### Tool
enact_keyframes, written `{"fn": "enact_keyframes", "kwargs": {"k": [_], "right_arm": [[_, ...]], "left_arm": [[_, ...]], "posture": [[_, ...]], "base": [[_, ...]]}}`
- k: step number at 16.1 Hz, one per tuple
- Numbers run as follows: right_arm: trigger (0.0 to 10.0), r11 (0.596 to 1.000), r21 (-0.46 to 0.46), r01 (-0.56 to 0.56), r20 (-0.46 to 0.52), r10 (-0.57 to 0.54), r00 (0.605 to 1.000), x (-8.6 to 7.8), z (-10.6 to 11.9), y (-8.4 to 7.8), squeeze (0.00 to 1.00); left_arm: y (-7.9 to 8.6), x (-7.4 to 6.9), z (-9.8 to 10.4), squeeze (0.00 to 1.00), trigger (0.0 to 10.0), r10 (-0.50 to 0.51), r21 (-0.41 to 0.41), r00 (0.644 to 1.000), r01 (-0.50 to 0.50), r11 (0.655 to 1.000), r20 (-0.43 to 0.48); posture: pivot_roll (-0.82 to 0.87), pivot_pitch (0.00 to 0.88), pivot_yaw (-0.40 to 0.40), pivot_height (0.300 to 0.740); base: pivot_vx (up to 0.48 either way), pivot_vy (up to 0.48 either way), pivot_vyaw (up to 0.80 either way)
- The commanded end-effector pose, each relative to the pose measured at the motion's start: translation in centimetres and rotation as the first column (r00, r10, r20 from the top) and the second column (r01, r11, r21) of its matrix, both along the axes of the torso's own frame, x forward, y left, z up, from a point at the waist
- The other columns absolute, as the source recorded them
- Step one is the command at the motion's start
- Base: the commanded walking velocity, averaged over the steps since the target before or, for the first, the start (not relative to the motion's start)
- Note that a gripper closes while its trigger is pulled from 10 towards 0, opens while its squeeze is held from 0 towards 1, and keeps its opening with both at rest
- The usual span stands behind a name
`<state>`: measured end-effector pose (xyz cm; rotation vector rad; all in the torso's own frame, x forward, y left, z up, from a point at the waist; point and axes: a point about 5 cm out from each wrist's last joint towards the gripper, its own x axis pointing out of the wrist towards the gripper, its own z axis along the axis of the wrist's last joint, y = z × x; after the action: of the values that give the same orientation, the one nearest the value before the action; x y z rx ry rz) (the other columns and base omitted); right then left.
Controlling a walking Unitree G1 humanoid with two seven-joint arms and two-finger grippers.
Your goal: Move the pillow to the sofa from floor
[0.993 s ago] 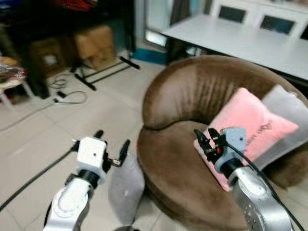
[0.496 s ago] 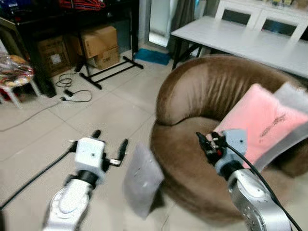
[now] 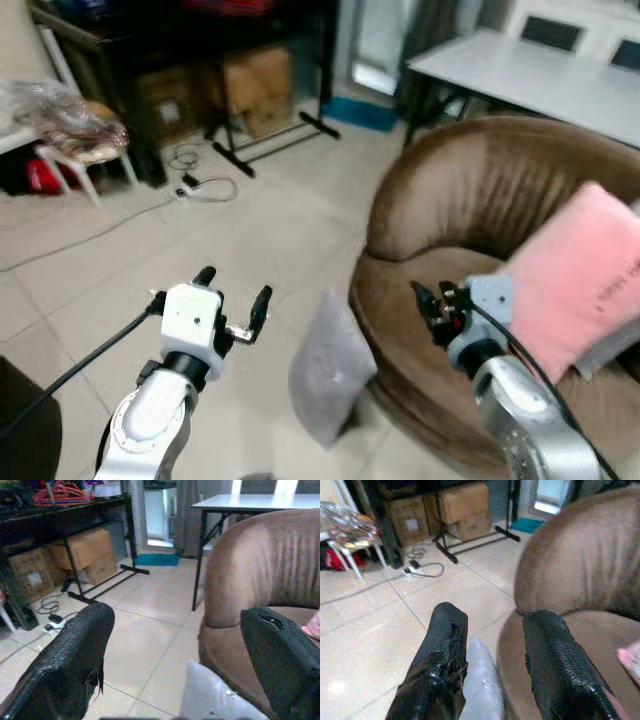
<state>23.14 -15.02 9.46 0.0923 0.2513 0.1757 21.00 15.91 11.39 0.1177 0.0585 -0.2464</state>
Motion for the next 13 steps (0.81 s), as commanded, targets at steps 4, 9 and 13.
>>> {"fn": "enact_keyframes", "kwargs": {"k": [4, 9, 13], "right_arm": [[10.0, 1.0, -0.02, -0.013, 0.025, 0.014, 1.0, 0.28, 0.54, -0.25, 0.0], [10.0, 0.998, -0.035, 0.044, 0.021, -0.043, 0.999, 0.7, 0.44, -0.72, 0.0], [10.0, 0.996, -0.049, 0.073, 0.023, -0.072, 0.997, 0.79, 0.4, -1.07, 0.0]], "left_arm": [[-0.35, 0.25, 0.14, 0.0, 10.0, -0.022, -0.004, 1.0, 0.022, 1.0, 0.008], [-0.4, 0.47, 0.21, 0.0, 10.0, -0.025, 0.0, 1.0, 0.025, 1.0, 0.01], [-0.39, 0.66, 0.24, 0.0, 10.0, -0.029, 0.001, 0.999, 0.029, 1.0, 0.012]], "posture": [[-0.05, 0.0, -0.025, 0.74], [-0.05, 0.0, -0.025, 0.74], [-0.05, 0.0, -0.019, 0.74]], "base": [[0.31, 0.0, 0.15], [0.31, 0.0, 0.26], [0.308, 0.0, 0.0]]}}
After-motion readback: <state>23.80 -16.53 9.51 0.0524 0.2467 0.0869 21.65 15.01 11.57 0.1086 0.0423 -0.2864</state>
